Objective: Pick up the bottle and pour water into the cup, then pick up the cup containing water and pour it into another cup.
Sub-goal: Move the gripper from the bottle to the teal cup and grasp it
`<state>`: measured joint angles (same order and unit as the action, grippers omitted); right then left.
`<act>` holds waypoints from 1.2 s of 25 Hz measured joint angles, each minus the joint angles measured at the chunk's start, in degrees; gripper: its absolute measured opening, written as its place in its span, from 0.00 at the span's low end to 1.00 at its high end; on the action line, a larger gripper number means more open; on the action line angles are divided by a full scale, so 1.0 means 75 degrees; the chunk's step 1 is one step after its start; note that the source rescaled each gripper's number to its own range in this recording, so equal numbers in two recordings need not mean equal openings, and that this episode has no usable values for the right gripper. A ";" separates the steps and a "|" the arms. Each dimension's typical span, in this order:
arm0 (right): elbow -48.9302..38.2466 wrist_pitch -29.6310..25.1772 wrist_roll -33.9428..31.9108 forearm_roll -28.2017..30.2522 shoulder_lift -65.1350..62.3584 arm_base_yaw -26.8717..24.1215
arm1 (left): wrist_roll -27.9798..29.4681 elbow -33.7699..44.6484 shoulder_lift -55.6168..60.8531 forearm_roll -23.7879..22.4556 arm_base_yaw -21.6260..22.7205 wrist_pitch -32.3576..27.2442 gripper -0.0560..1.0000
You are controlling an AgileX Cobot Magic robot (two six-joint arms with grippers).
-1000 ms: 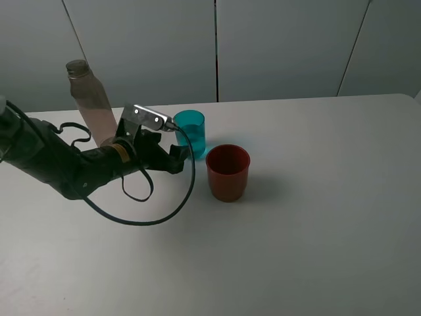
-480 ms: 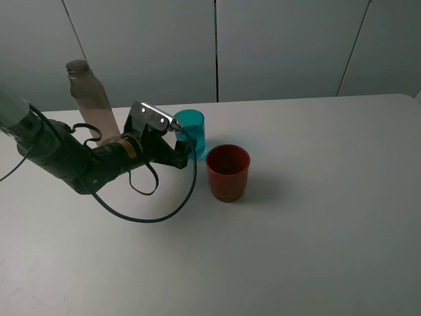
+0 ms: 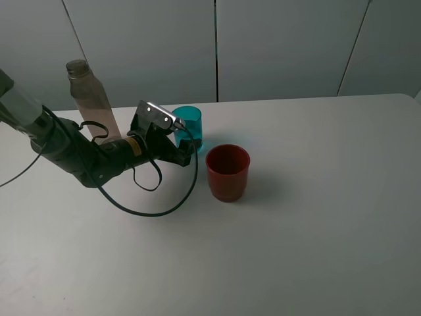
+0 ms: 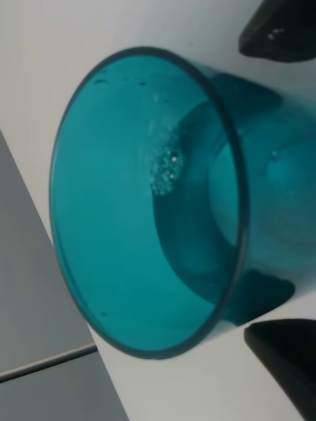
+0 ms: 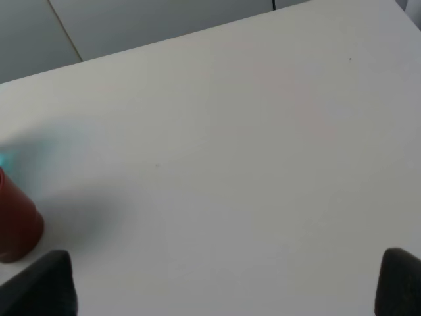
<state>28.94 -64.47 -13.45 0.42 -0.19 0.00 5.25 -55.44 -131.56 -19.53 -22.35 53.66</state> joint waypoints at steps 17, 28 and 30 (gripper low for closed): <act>0.0000 0.0000 0.0000 0.0000 0.0000 0.0000 | 0.0541 -0.0837 -0.0657 -0.0154 0.0000 0.0015 1.00; 0.0000 0.0000 0.0000 0.0000 0.0000 0.0000 | 0.0776 -0.1308 -0.0702 -0.0262 0.0000 0.0216 1.00; 0.0000 0.0000 0.0000 0.0000 0.0000 0.0000 | 0.0796 -0.1403 -0.0702 -0.0278 0.0000 0.0184 1.00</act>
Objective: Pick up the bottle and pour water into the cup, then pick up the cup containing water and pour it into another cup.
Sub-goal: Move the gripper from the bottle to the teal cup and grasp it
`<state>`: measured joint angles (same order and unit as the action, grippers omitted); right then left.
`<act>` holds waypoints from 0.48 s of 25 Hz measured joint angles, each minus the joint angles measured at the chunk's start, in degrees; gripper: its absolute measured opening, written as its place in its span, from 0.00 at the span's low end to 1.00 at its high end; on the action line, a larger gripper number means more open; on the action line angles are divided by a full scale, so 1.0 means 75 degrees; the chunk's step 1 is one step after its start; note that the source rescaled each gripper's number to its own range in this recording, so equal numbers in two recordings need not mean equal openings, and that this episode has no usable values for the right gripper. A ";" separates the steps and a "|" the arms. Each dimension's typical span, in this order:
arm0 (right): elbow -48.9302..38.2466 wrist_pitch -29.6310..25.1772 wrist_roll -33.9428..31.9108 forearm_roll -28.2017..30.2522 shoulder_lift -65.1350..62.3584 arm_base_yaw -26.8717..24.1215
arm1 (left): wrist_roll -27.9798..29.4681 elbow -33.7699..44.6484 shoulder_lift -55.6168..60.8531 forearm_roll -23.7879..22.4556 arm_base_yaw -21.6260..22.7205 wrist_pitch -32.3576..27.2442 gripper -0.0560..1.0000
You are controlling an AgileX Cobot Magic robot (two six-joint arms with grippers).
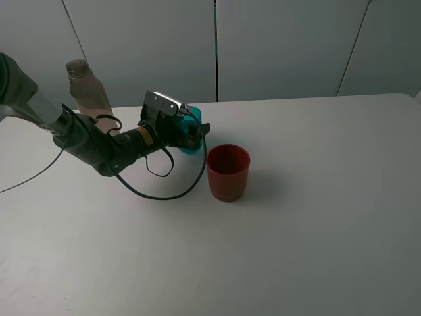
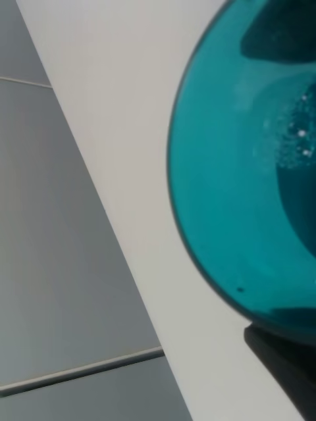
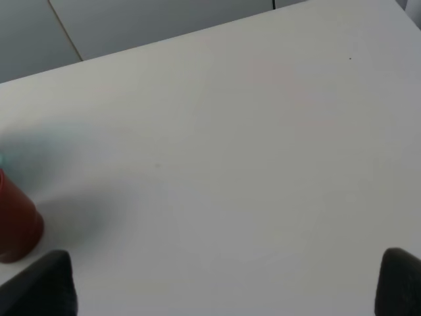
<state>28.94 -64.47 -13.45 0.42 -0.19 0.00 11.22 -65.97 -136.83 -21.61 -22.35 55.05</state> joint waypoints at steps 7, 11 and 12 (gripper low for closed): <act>0.0000 0.0000 0.0000 0.0000 0.0000 0.0000 | 0.0033 -0.0298 -0.0255 -0.0160 -0.0015 -0.0122 1.00; 0.0000 0.0000 0.0000 0.0000 0.0000 0.0000 | 0.0046 -0.0471 -0.0422 -0.0189 -0.0082 -0.0172 1.00; 0.0000 0.0000 0.0000 0.0000 0.0000 0.0000 | 0.0046 -0.0518 -0.0438 -0.0189 -0.0096 -0.0172 1.00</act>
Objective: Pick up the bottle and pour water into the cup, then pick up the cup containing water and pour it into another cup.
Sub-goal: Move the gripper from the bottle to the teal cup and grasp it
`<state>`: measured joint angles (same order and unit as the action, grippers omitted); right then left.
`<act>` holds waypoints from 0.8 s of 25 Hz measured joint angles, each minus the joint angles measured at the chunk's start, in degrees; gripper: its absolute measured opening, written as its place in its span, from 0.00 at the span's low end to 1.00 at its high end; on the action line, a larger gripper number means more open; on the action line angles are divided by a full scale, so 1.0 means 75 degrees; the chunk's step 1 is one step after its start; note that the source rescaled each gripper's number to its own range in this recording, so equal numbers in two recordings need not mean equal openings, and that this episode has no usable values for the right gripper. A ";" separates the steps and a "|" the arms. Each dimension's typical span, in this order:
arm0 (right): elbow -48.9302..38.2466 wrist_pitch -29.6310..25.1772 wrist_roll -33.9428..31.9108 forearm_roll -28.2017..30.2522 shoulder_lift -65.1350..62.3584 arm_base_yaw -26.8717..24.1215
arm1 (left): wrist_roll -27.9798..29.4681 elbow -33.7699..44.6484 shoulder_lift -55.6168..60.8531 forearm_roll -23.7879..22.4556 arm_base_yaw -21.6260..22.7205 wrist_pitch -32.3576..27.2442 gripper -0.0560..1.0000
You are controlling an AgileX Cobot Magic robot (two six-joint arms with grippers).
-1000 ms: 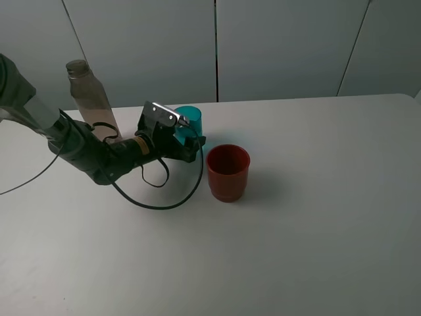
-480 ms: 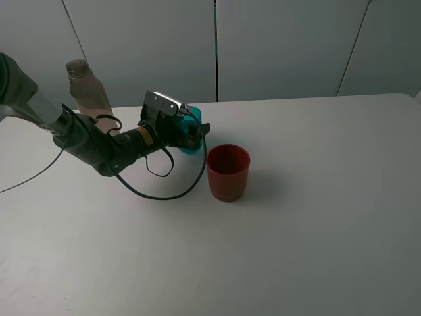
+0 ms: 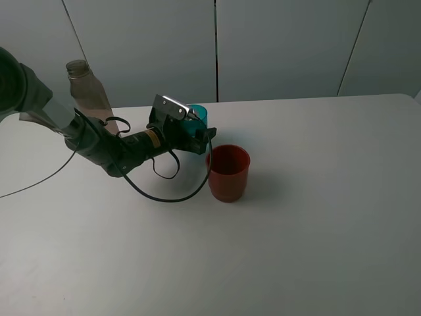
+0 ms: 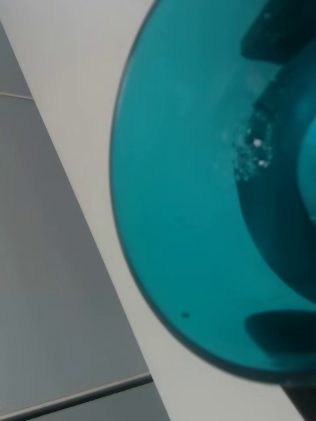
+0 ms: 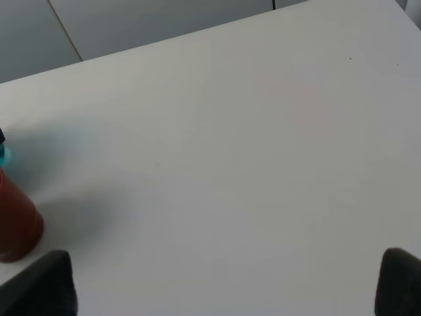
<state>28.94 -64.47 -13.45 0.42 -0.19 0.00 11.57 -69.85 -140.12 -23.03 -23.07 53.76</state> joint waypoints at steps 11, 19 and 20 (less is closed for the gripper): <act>0.0000 0.0000 0.0000 0.0000 0.0000 0.0000 | 0.0033 -0.0266 -0.0283 -0.0221 -0.0032 -0.0033 1.00; 0.0000 0.0000 0.0000 0.0000 0.0000 0.0000 | 0.0018 -0.0499 -0.0316 -0.0221 -0.0032 0.0287 1.00; 0.0000 0.0000 0.0000 0.0000 0.0000 0.0000 | 0.0018 -0.0518 -0.0316 -0.0221 -0.0032 0.0287 1.00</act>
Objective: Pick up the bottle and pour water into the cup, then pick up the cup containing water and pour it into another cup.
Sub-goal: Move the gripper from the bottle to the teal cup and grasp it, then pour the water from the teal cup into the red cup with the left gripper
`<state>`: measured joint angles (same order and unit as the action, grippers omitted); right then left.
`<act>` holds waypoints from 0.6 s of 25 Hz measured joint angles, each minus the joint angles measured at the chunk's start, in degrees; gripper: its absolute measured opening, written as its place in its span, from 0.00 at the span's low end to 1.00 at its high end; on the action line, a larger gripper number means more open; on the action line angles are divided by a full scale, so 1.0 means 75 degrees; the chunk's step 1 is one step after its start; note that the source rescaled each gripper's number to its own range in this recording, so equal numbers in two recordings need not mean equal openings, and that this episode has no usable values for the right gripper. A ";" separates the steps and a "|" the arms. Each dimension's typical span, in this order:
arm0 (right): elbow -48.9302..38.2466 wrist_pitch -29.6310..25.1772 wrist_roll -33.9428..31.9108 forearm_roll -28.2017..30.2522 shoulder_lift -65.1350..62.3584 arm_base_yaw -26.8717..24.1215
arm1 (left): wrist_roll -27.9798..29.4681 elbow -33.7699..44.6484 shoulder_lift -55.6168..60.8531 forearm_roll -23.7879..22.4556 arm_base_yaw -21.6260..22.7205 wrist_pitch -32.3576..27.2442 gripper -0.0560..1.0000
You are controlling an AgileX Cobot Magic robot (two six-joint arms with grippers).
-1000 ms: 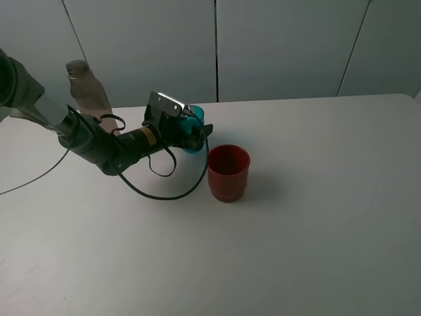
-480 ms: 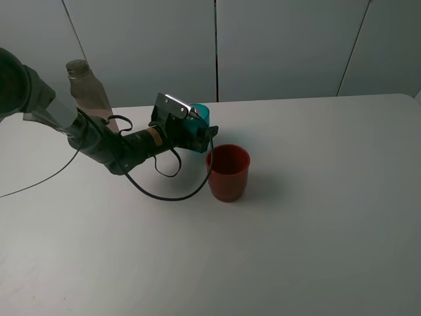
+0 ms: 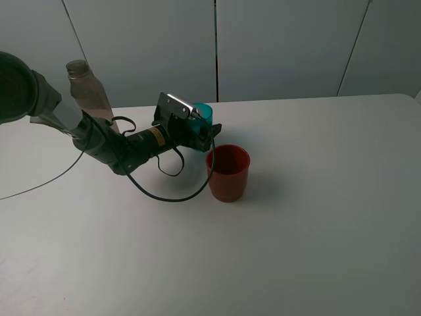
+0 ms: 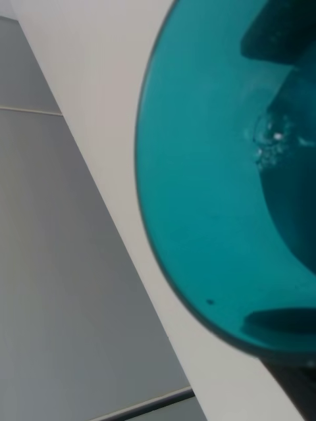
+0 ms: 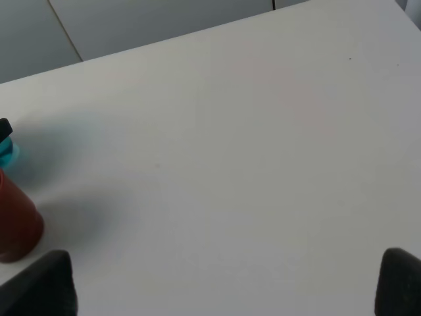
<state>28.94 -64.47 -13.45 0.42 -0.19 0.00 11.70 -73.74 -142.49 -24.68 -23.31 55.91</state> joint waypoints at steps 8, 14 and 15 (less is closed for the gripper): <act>0.0000 0.0000 0.0000 0.0000 0.0000 0.0000 | 0.0000 -0.0018 0.0000 -0.0017 0.0000 0.0013 0.14; 0.0000 0.0000 0.0000 0.0000 0.0000 0.0000 | 0.0012 -0.0018 0.0000 -0.0092 0.0000 0.0013 0.14; 0.0000 0.0000 0.0000 0.0000 0.0000 0.0000 | 0.0012 -0.0018 0.0000 -0.0122 0.0000 0.0028 0.14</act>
<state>28.94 -64.47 -13.45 0.42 -0.19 0.00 11.80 -73.87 -142.49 -25.60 -23.31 56.12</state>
